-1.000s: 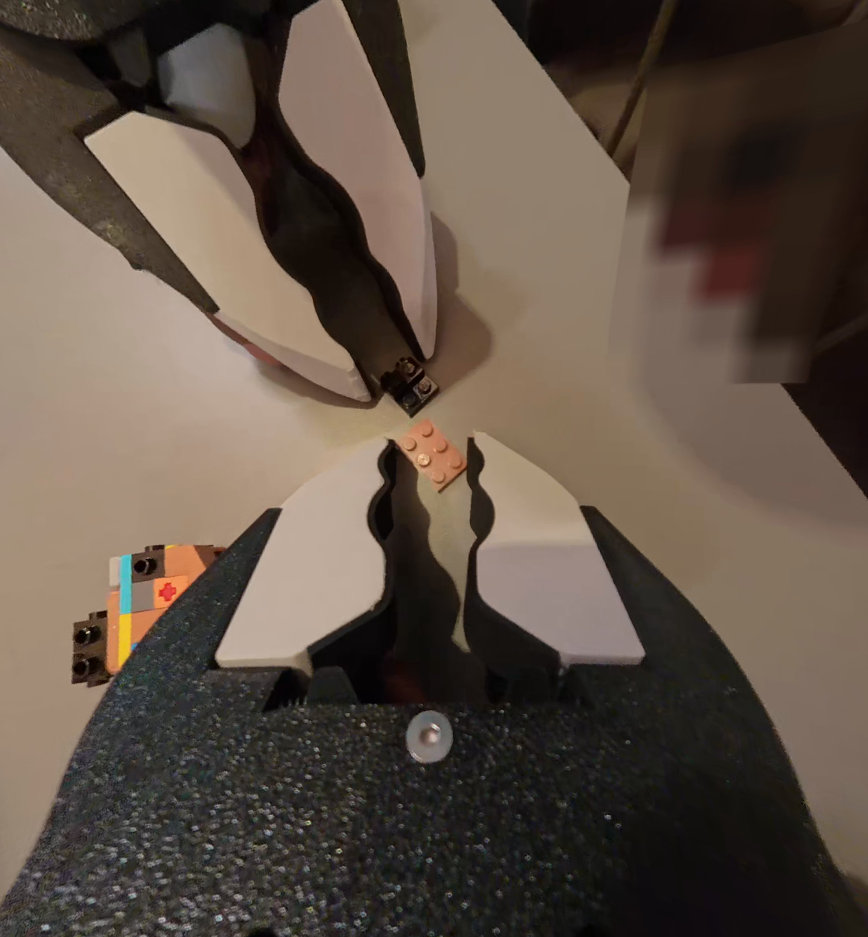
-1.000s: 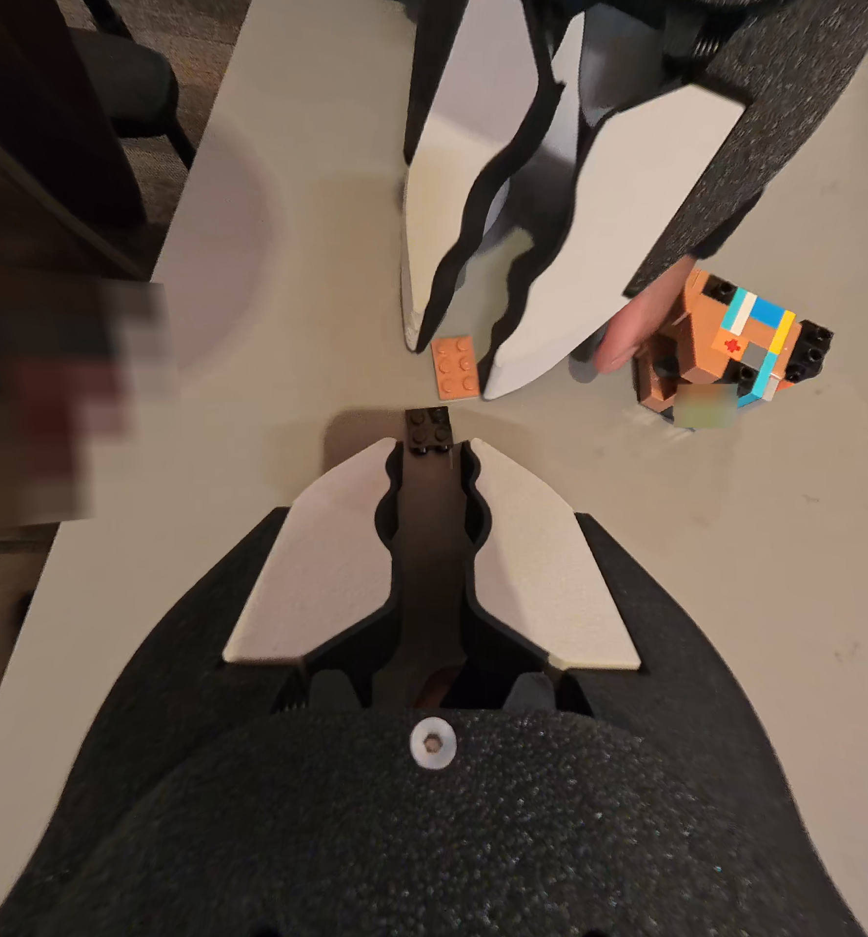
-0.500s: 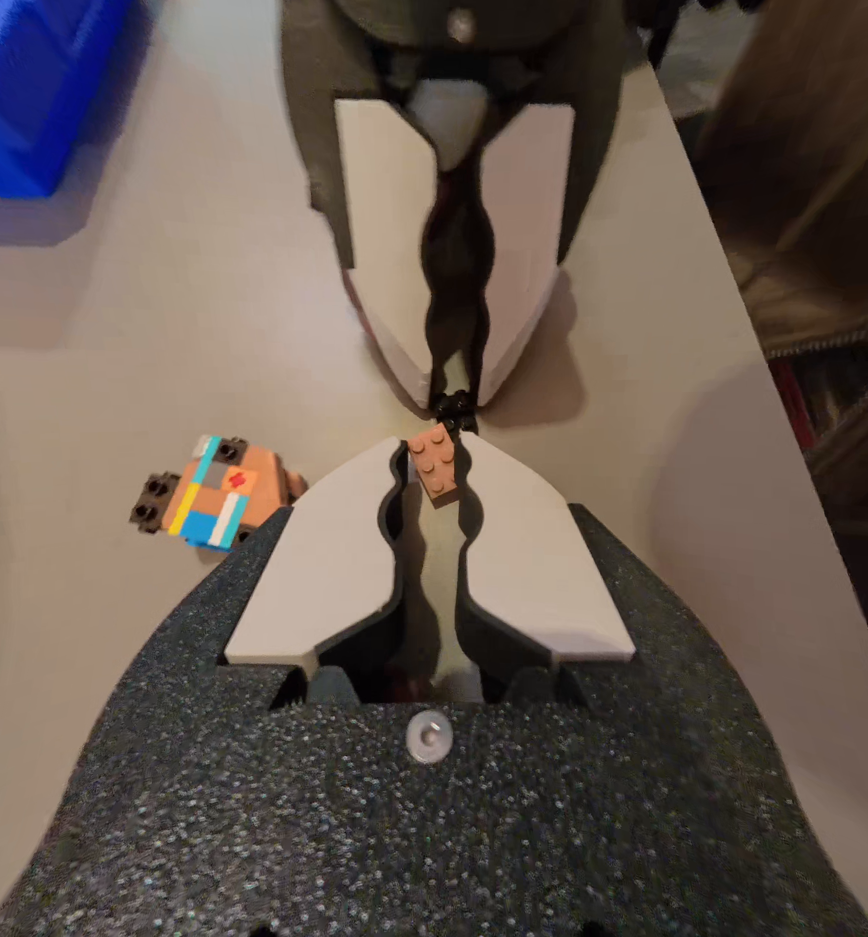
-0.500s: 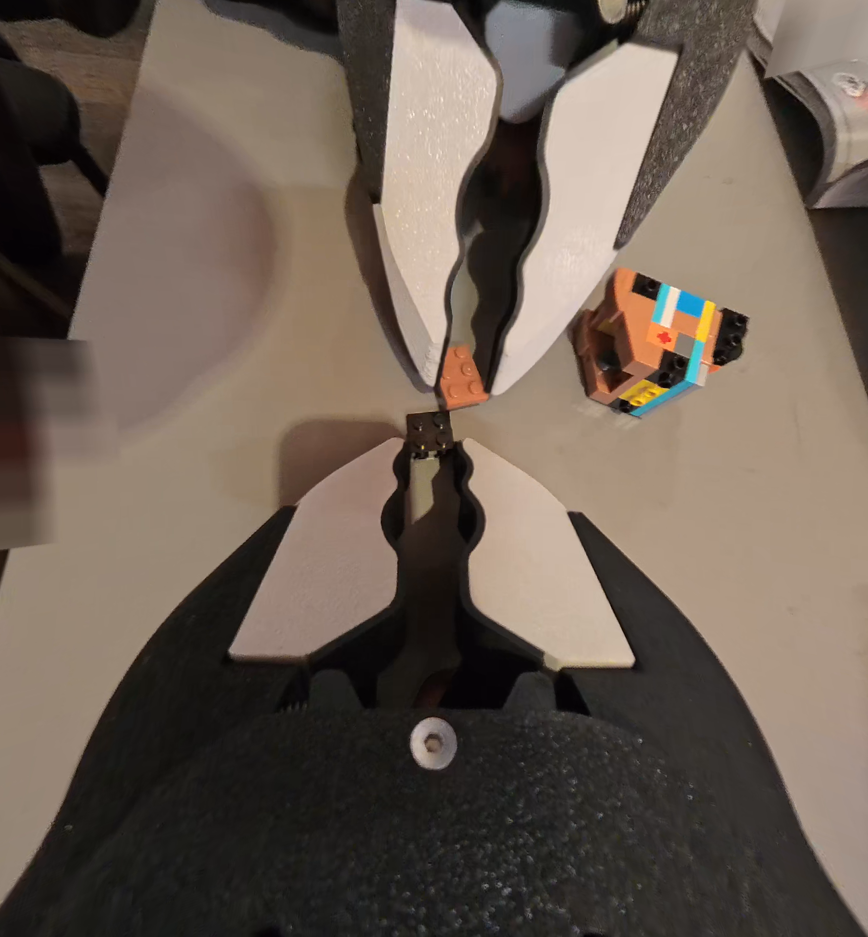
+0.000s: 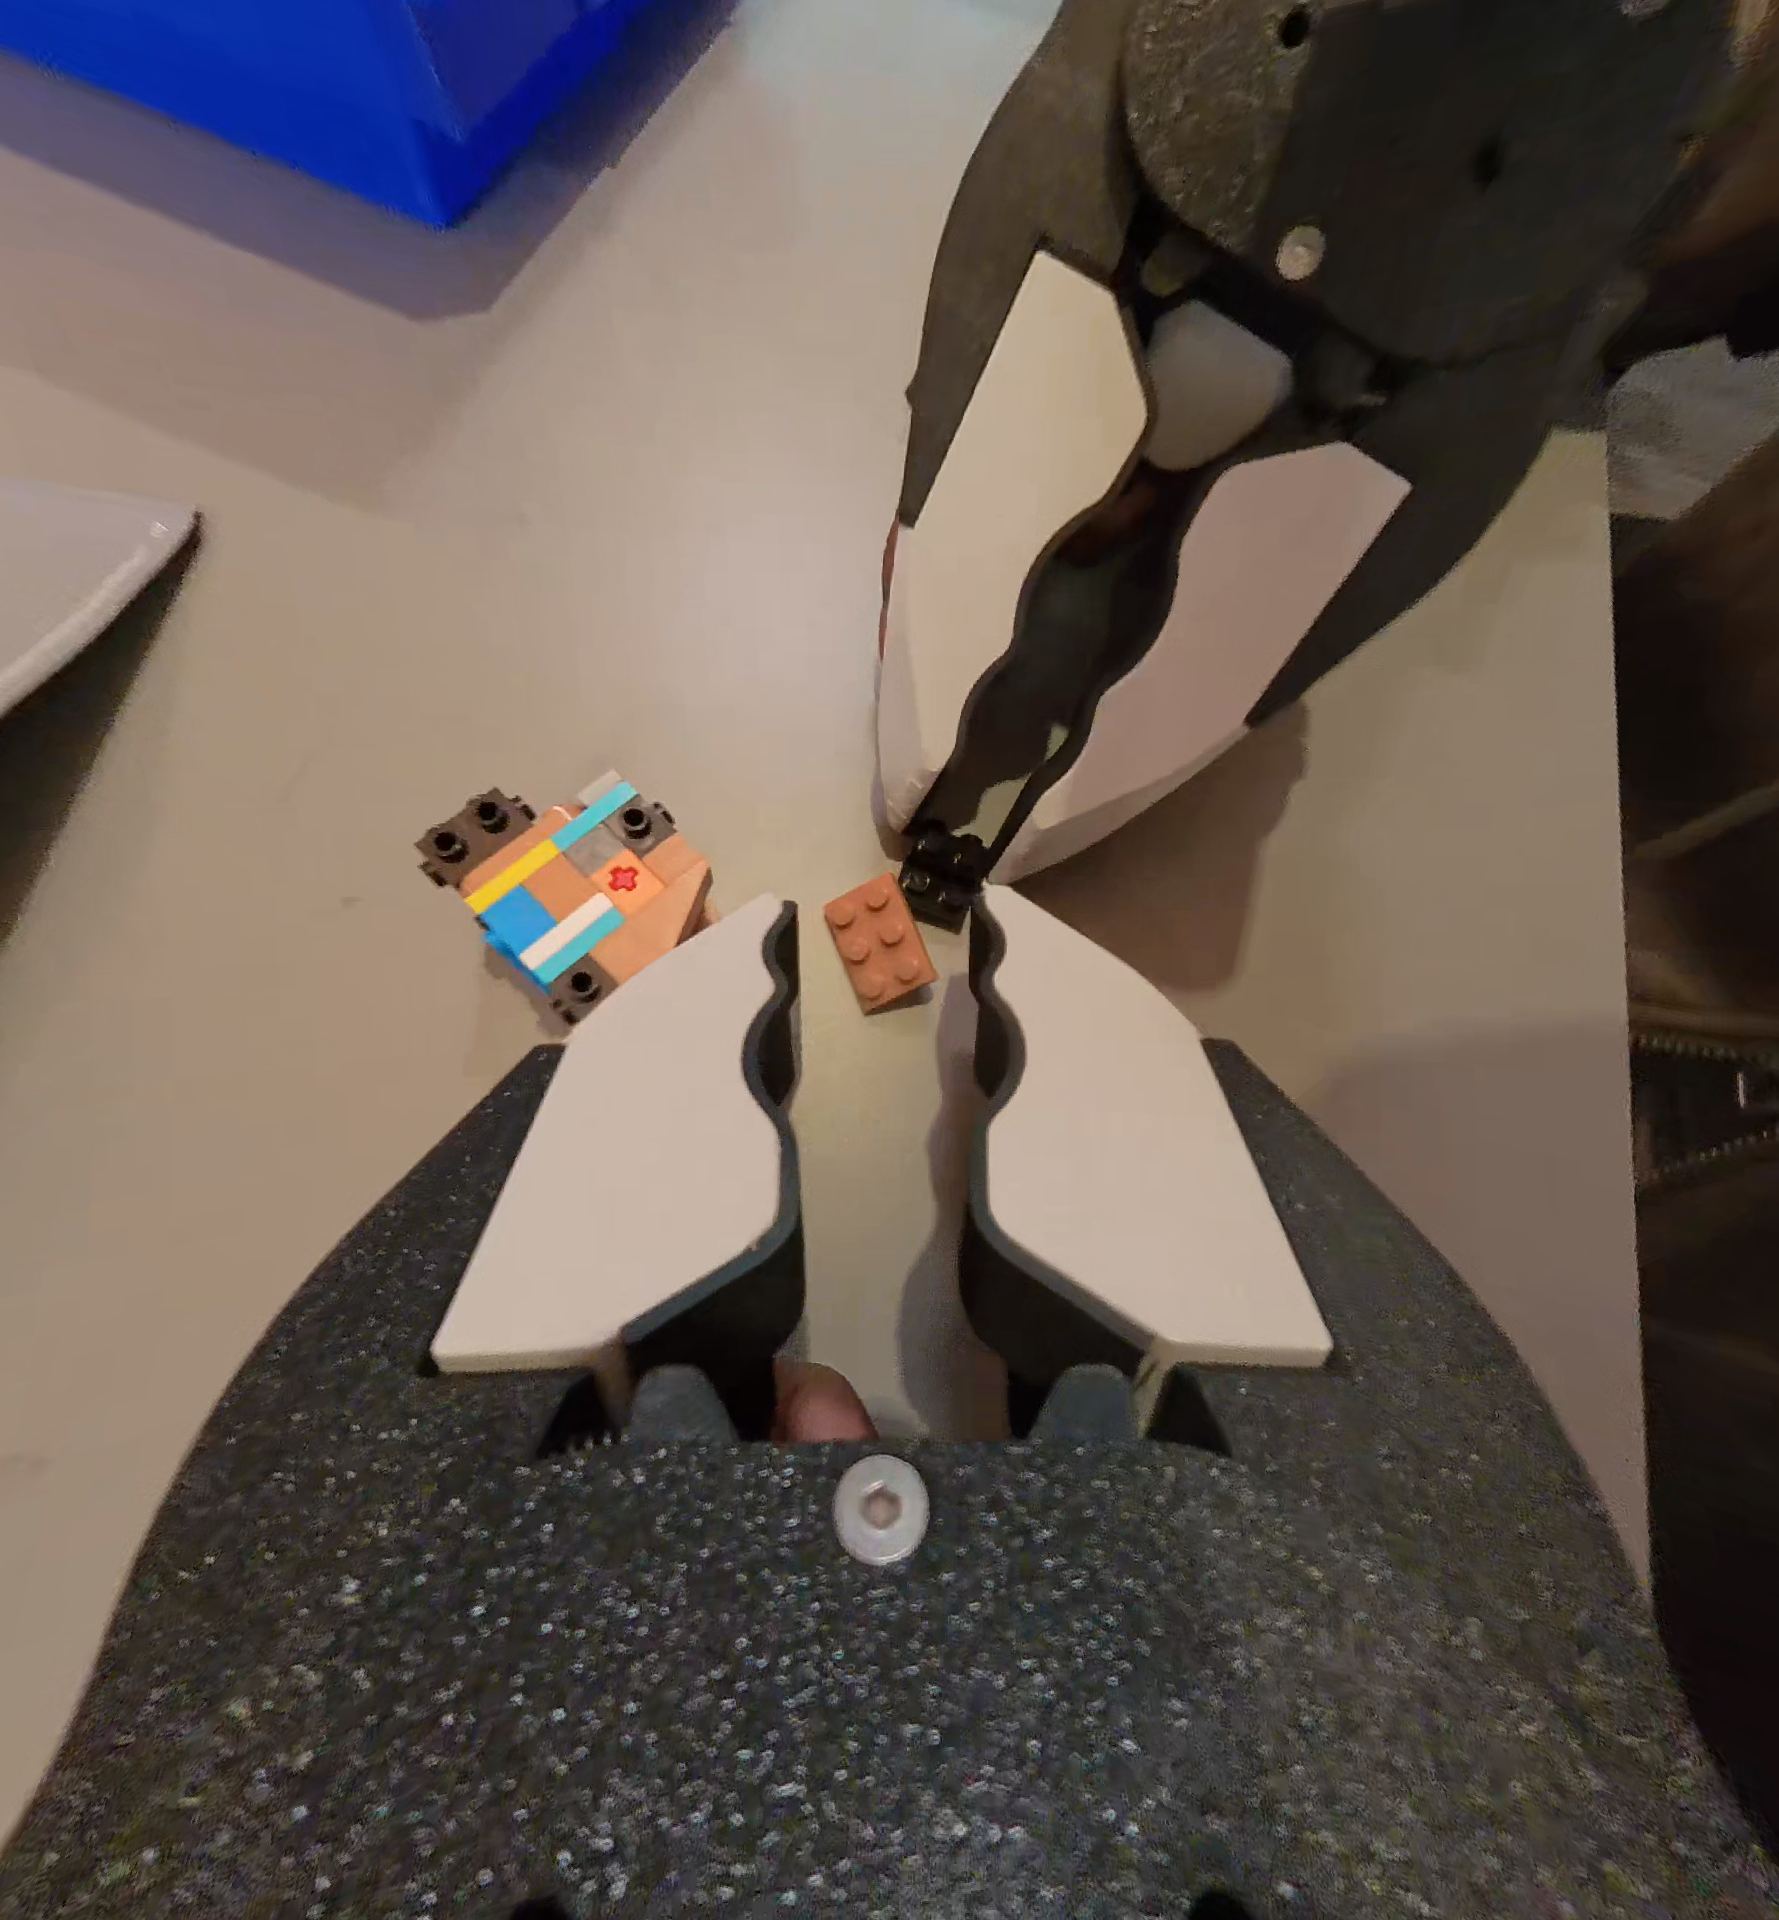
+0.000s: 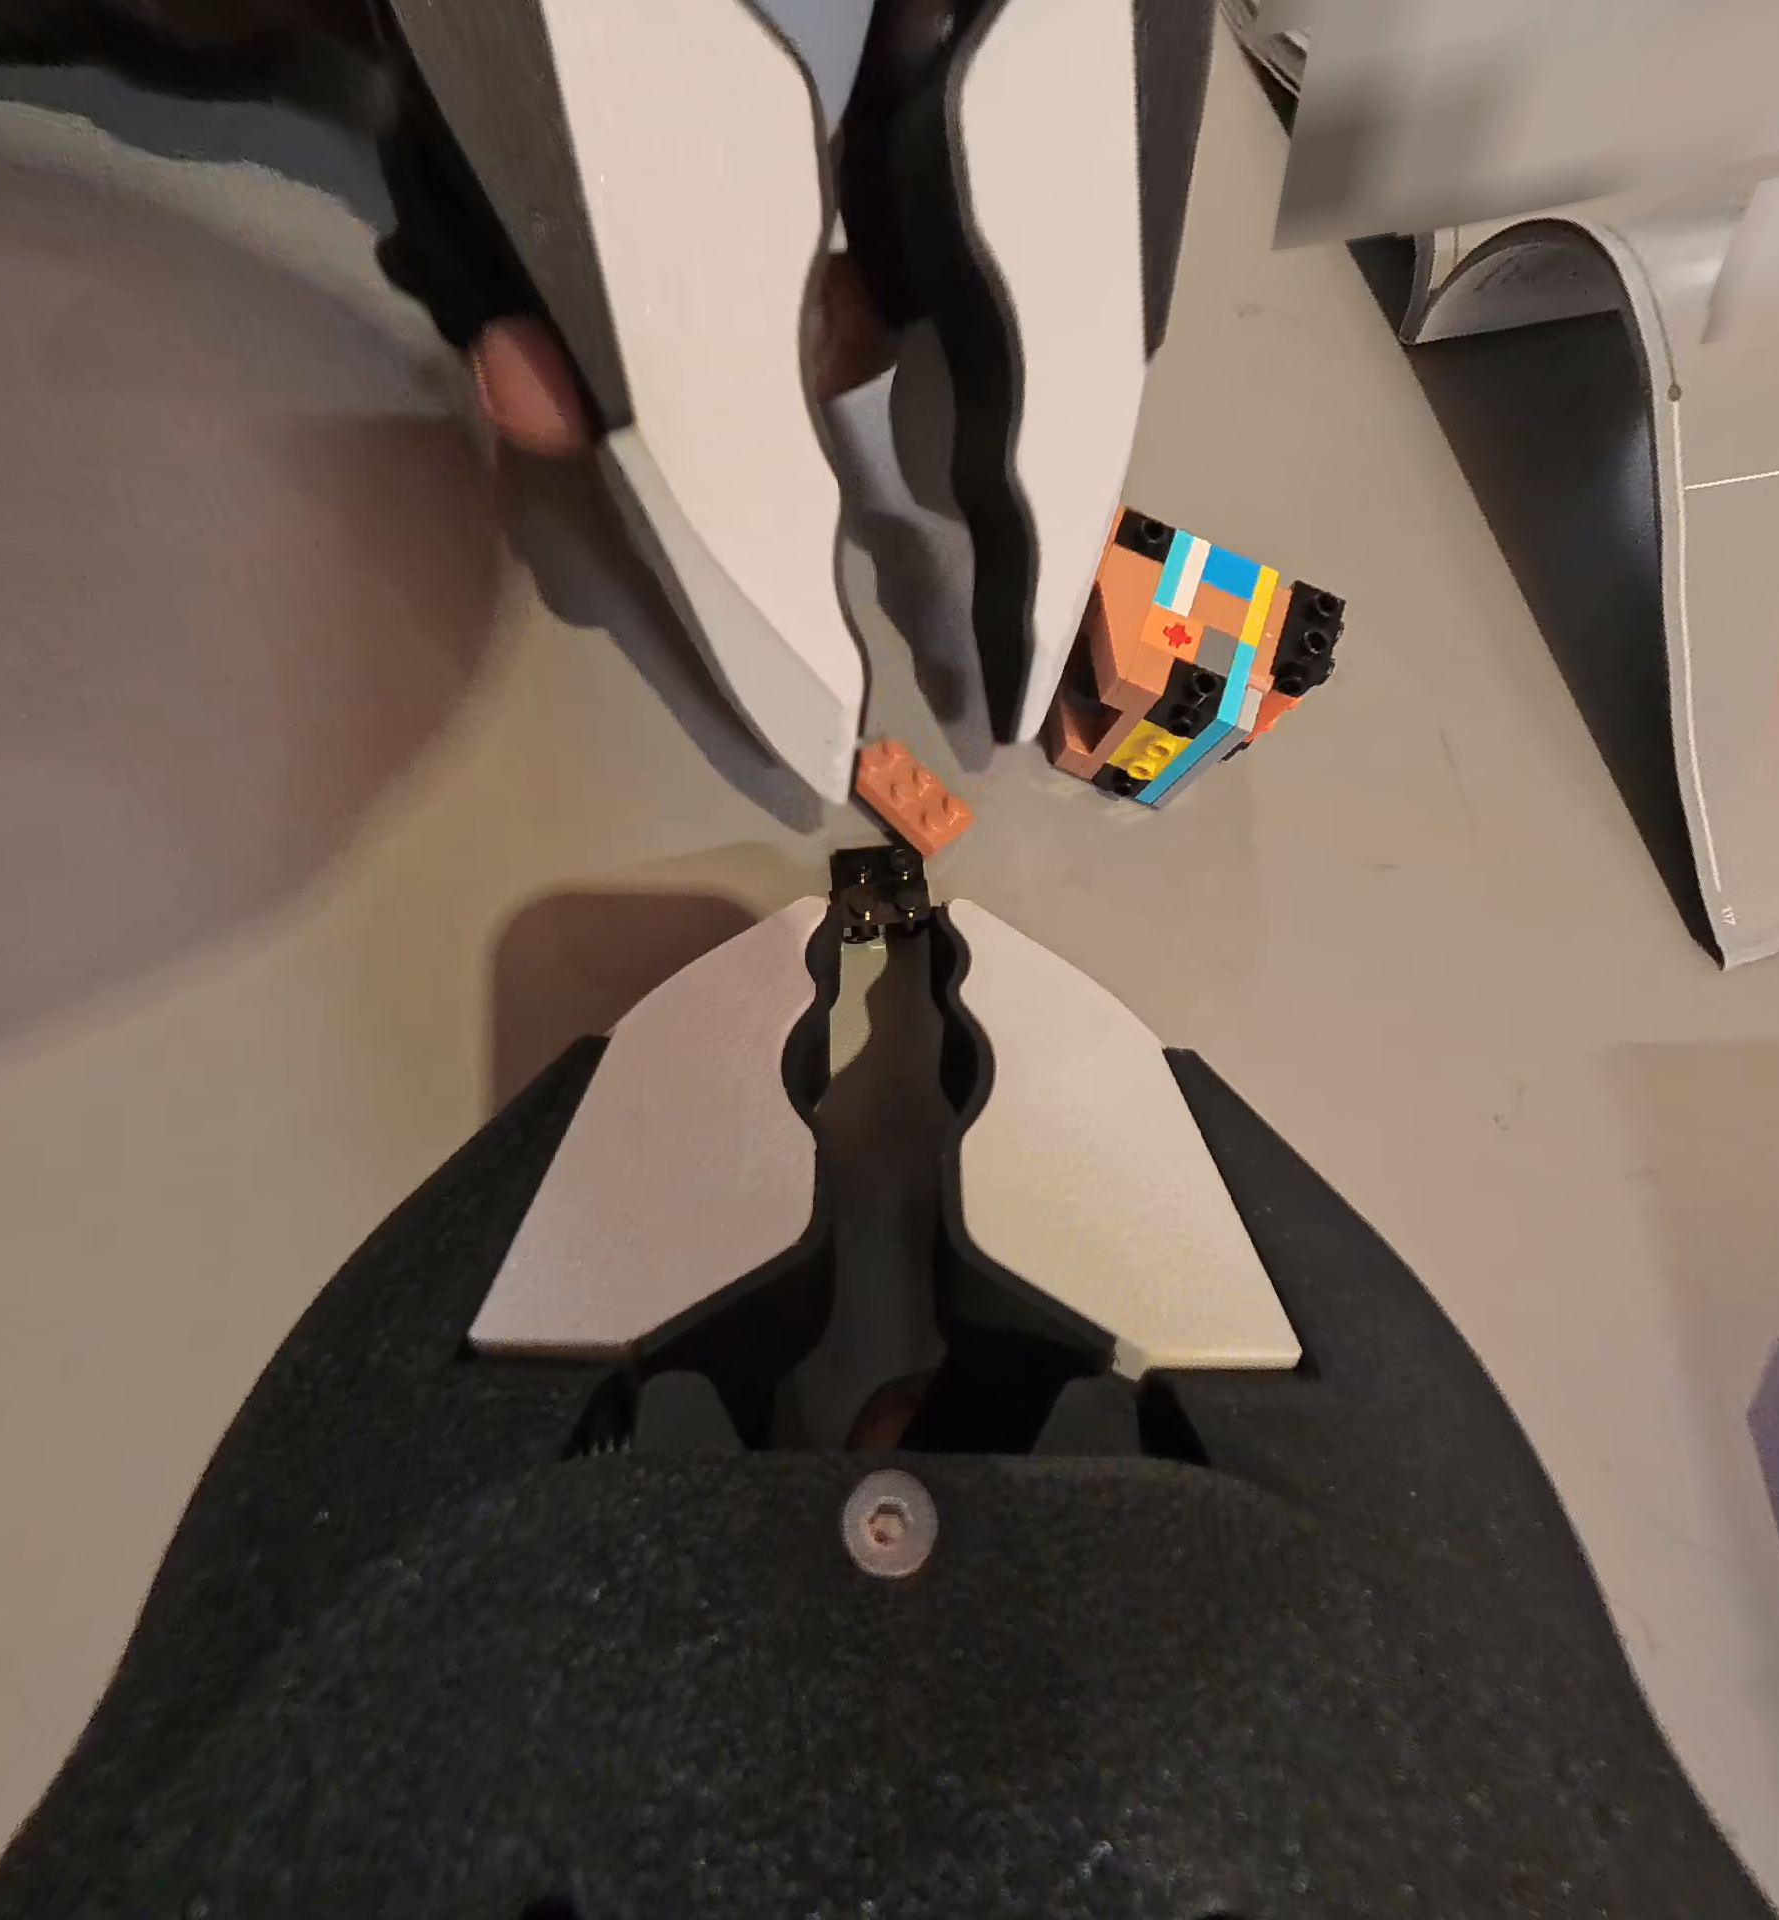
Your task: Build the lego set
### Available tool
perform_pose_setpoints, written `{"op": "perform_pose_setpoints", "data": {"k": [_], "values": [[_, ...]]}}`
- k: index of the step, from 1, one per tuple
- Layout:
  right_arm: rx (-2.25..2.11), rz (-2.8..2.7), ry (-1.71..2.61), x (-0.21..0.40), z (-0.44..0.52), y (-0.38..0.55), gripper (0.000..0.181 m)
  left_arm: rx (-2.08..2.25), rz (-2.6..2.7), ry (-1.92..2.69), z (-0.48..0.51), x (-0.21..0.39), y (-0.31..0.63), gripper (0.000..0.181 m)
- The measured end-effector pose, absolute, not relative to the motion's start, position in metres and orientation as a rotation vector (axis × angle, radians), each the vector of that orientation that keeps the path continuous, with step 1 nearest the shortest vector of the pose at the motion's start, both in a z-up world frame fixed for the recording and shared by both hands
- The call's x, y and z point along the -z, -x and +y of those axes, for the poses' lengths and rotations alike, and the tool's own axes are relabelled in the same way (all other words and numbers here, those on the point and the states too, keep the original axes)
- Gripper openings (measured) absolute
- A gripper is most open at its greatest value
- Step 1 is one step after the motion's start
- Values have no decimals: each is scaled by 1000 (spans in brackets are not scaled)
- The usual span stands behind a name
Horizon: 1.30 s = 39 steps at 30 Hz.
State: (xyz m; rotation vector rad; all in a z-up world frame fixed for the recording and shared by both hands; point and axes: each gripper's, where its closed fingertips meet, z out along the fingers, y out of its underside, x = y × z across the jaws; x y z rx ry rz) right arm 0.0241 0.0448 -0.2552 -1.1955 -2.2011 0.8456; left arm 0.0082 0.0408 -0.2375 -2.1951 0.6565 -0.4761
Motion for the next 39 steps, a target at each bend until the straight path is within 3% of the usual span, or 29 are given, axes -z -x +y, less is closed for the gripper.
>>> {"op": "perform_pose_setpoints", "data": {"k": [9, 39], "values": [[-841, -2195, 1248, 257, 46, -23, 16, 414, 906, 2241, 27, 255, -4, 19], [-860, -2182, 1308, 258, 45, -18, 16, 446, 815, 2080, 34, 240, -6, 17]]}}
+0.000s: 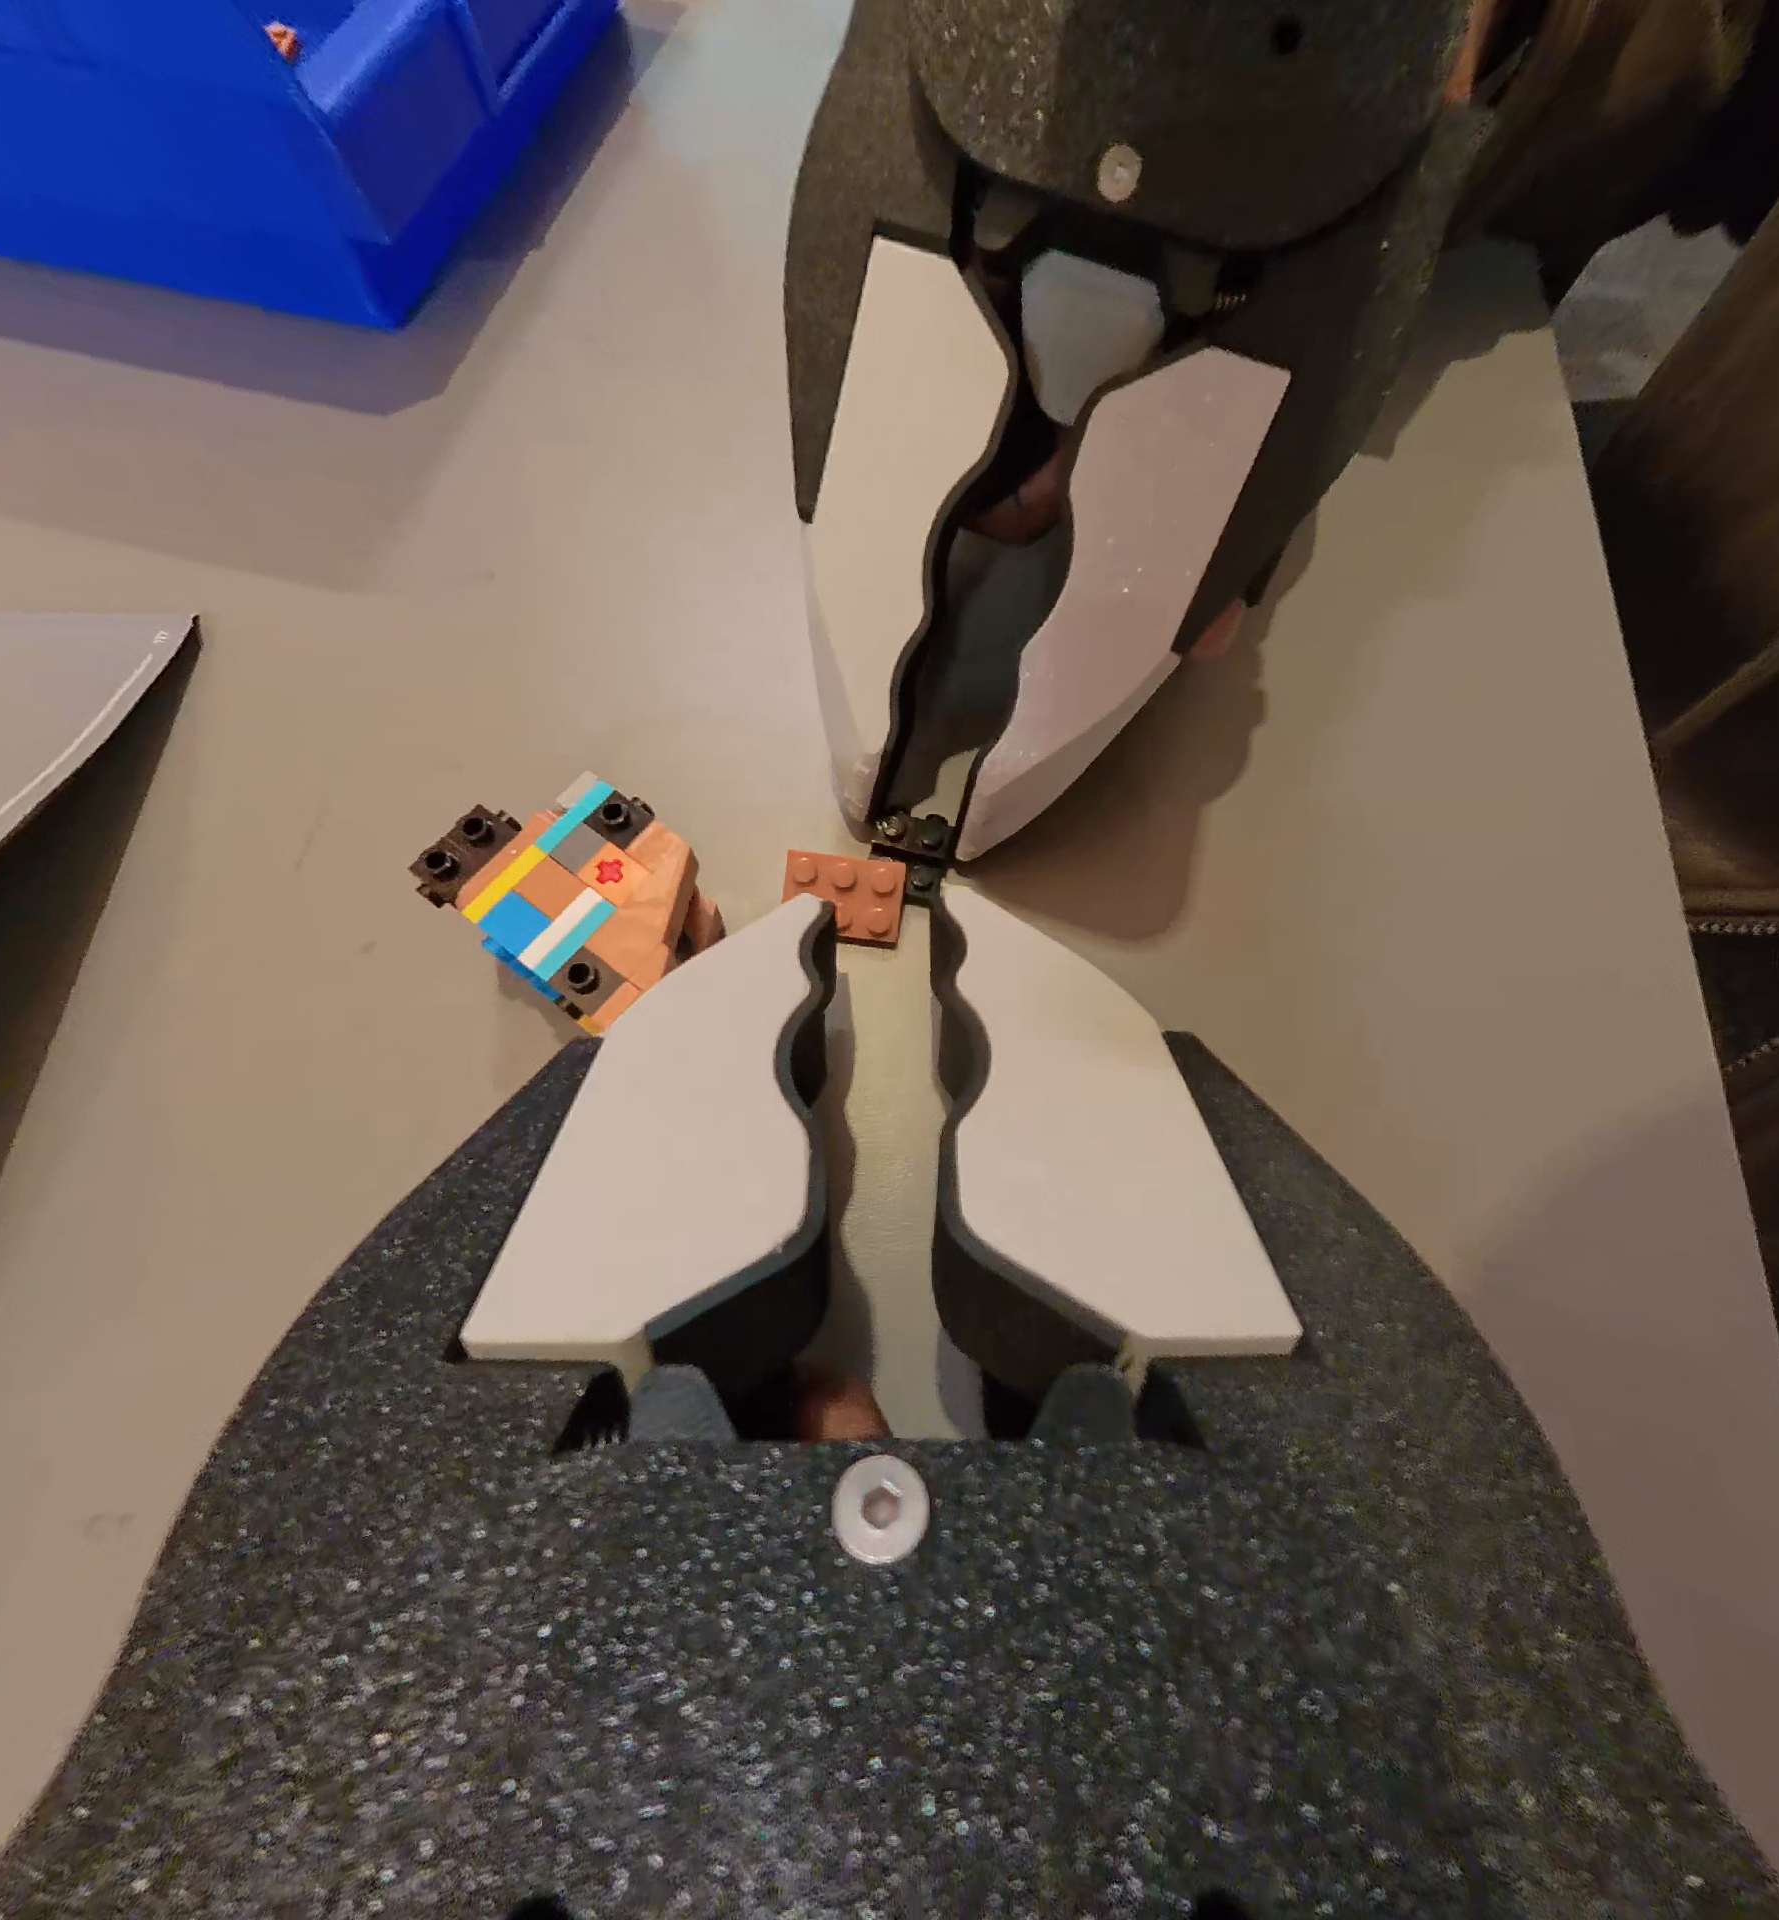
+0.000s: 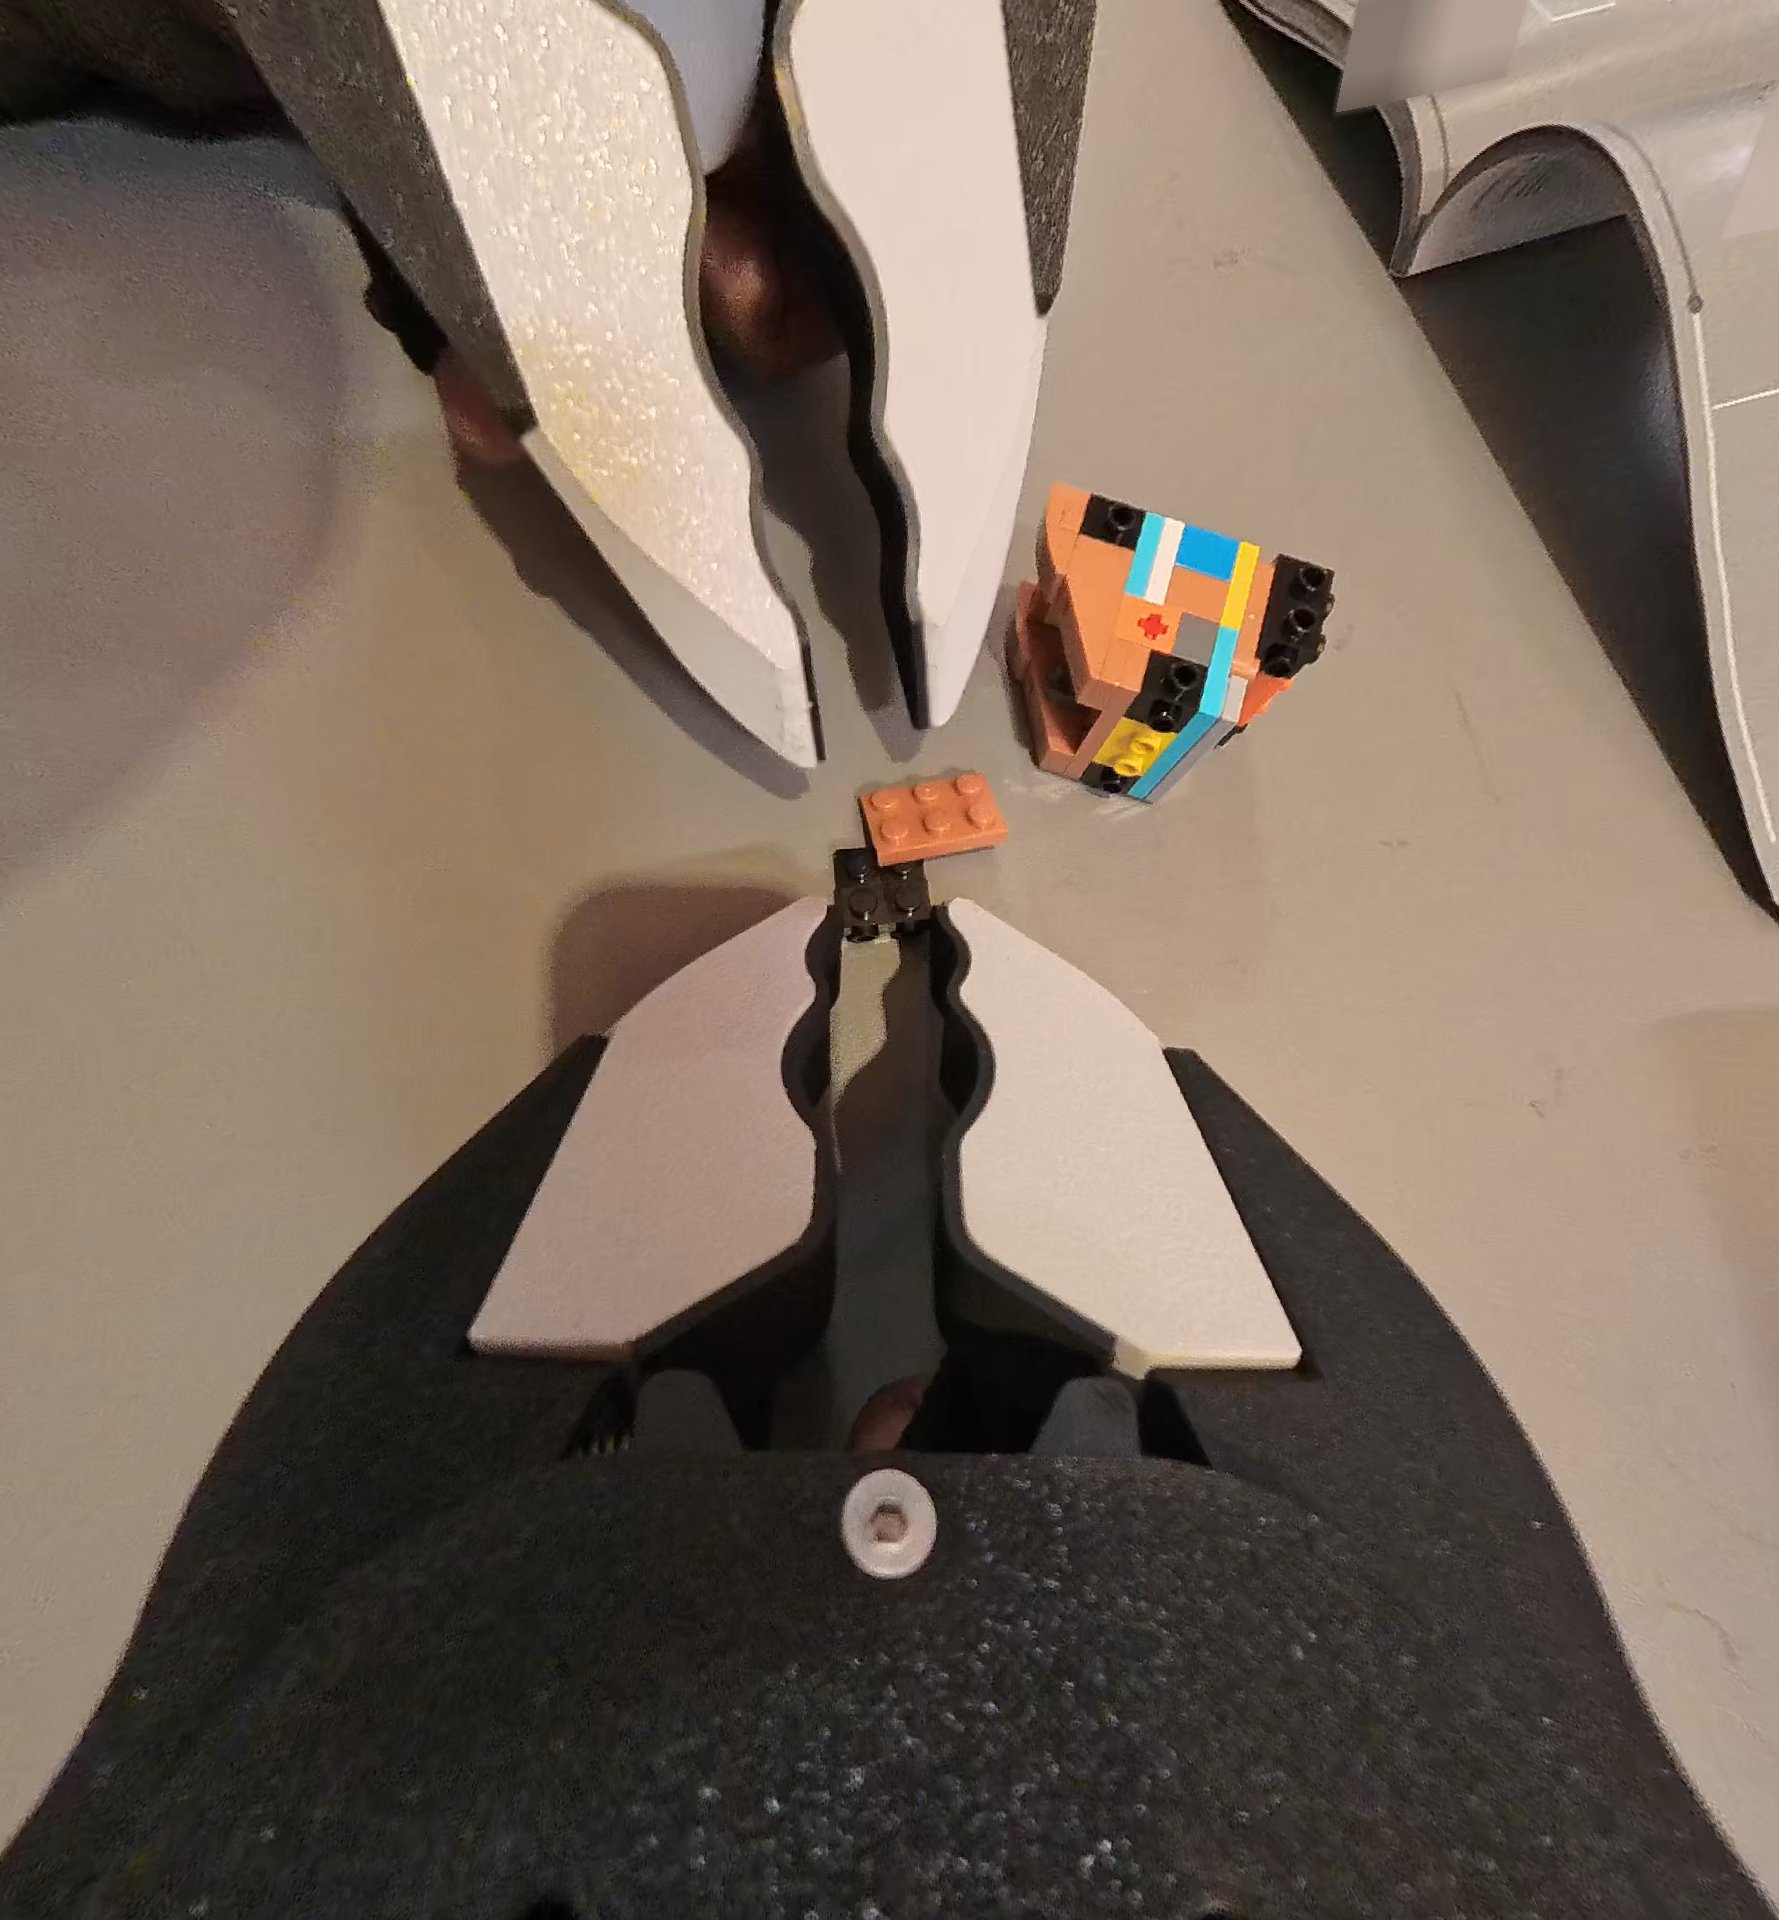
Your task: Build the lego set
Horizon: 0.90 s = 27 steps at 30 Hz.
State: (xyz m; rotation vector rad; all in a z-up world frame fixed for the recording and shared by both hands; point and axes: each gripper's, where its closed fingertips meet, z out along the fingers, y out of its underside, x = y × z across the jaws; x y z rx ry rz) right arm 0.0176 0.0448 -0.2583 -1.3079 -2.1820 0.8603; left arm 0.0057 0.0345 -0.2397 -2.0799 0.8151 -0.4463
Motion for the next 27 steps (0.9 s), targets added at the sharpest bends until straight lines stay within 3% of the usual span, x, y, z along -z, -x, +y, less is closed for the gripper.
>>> {"op": "perform_pose_setpoints", "data": {"k": [27], "values": [[-901, -2205, 1331, 259, 44, -20, 16, 496, 767, 2092, 36, 238, -3, 17]]}}
